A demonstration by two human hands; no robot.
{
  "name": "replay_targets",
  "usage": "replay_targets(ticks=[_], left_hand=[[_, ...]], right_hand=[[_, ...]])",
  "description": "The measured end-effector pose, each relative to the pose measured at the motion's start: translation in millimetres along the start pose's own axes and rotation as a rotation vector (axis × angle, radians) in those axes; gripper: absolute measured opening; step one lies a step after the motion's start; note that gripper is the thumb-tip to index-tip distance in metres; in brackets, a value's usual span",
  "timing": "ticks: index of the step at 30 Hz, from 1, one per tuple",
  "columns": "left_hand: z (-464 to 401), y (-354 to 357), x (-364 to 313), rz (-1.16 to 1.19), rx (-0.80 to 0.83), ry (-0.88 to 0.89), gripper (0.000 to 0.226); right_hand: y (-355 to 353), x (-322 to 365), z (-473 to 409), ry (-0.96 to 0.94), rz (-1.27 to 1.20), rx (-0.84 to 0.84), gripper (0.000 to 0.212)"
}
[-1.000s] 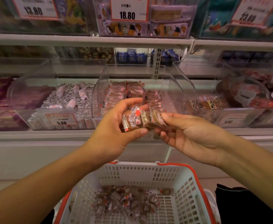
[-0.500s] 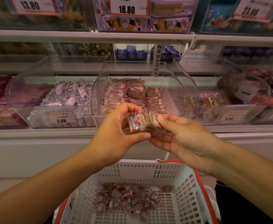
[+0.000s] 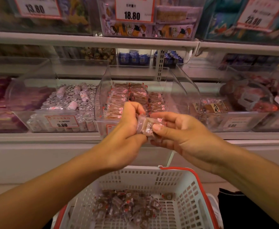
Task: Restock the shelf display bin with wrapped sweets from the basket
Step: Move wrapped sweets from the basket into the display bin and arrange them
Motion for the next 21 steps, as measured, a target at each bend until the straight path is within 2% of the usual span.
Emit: replay_targets(ticks=[2,4,6,8,9,11,14,17,21], left_hand=[[-7,-11,-10,0.020,-0.011,0.000,0.053],[-15,-34,-19,-0.033,-0.065,0.027,0.064],[-20,-64,-28,-0.376,-0.152,0.088,0.059],[-20,-83,-35,-0.849,-0.189,0.142,0.039],[-20,-87,-32,-0.999,-0.160,0.136,0.031],[-19,-85,-23,-1.151,-0.053,0.144,0.023],[-17,-78,-21,-1.199,0.036,0.197,0.019],[-17,-77,-16,-1.176,0.070,0.185,0.021],[-17,-77,-10,-1.164,0.068,0.192,0.026]], right_hand=[[-6,16,-8,-0.041,0.087,0.002,0.045],[-18,35,-26,-0.088,0.191,-0.063,0.043],[-36,50,-56,-0.111,0.399,-0.184,0.033],[-51,53,-91,-0.080,0.597,-0.302,0.027],[-56,50,-109,-0.052,0.675,-0.345,0.027],[-58,38,-138,0.007,0.817,-0.389,0.031],[-52,18,-163,0.040,0.882,-0.383,0.033],[-45,16,-173,-0.049,0.955,-0.371,0.035],[-41,20,-176,-0.095,1.211,-0.375,0.041]])
Point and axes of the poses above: each hand's wrist, its own z-axis away from the middle knuckle, its own y-axis out of the palm, x = y × z, the point moved 9 cm from there along -z, towards the middle knuckle, and after that the axes turned 12 degrees about z, right-handed, at the moved point
